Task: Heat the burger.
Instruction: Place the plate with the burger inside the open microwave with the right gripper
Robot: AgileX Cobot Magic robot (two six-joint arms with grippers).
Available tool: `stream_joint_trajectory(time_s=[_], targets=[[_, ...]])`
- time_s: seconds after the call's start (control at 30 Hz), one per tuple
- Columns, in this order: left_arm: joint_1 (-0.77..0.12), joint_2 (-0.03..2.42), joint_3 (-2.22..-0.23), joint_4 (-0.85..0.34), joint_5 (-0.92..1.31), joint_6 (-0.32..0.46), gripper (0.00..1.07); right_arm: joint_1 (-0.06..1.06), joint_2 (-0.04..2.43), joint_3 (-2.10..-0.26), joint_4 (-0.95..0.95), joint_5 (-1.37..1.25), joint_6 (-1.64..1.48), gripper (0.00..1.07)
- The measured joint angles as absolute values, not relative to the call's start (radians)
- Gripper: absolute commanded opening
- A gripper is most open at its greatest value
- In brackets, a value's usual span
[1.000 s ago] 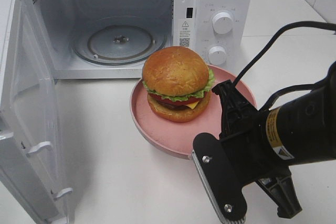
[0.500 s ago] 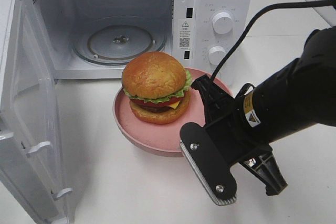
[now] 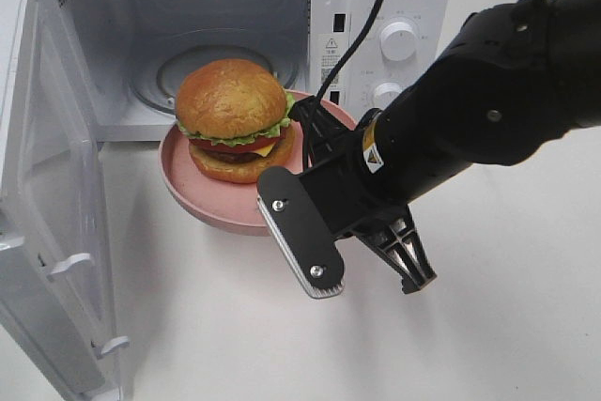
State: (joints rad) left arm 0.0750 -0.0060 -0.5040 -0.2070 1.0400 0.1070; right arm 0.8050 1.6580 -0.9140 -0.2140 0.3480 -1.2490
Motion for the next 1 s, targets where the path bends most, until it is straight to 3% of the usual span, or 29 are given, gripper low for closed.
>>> stream_joint_trajectory(time_s=[1.0], targets=[[0.075, -0.006, -0.504, -0.207, 1.04, 0.107, 1.0, 0.805, 1.96, -1.293, -0.243, 0.367, -1.126, 0.0]])
